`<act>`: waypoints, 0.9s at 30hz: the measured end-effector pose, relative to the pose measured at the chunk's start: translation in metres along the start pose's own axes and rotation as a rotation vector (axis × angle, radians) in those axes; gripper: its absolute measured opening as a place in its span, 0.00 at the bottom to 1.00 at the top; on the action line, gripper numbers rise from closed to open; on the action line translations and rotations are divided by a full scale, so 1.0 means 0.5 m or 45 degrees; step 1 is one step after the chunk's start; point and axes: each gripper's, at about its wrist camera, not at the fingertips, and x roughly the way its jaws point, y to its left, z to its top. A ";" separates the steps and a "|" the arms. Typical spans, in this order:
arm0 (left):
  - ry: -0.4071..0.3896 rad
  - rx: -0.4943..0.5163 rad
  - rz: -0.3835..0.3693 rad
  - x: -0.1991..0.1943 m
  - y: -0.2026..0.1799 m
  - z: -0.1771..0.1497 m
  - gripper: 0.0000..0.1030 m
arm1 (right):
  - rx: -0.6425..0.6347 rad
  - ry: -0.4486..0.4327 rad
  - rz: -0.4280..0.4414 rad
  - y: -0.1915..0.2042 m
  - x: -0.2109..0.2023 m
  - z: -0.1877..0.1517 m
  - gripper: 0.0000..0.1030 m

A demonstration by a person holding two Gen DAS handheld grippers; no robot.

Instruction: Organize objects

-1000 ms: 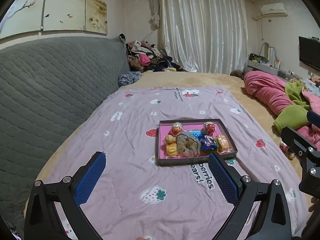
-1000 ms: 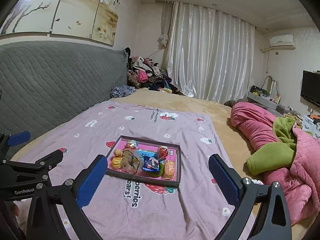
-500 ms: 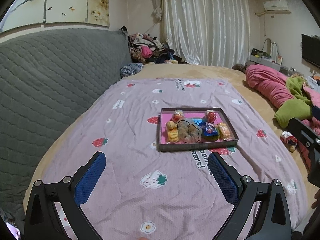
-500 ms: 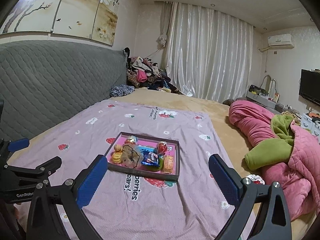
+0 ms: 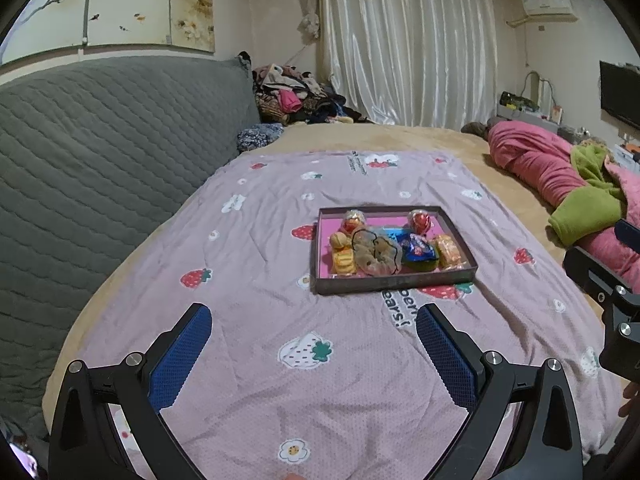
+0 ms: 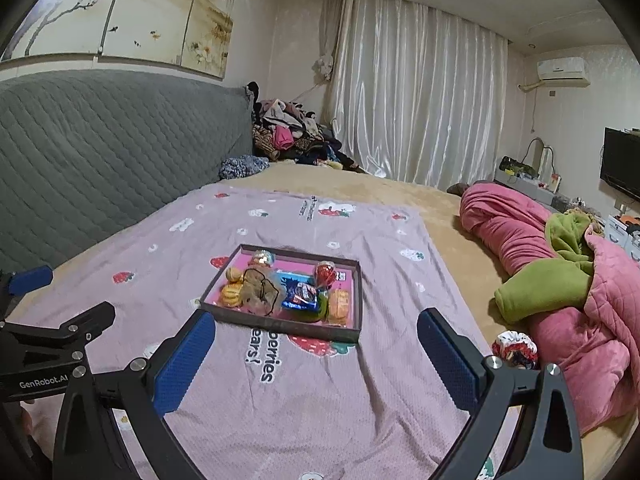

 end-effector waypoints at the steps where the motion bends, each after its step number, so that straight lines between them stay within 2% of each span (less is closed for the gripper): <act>1: -0.001 0.007 0.010 0.004 -0.002 -0.002 0.99 | 0.000 0.004 -0.003 0.000 0.005 -0.004 0.99; 3: 0.006 0.023 0.025 0.014 -0.008 -0.008 0.99 | 0.001 0.012 -0.002 -0.001 0.011 -0.010 0.99; 10: 0.055 0.006 -0.026 0.057 -0.012 -0.036 0.99 | 0.008 0.053 0.001 -0.005 0.044 -0.040 0.99; 13: 0.071 0.009 -0.020 0.076 -0.016 -0.047 0.99 | 0.009 0.066 0.000 -0.005 0.056 -0.052 0.99; 27: 0.102 0.013 -0.030 0.148 -0.025 -0.097 0.99 | 0.018 0.158 0.015 0.000 0.126 -0.118 0.99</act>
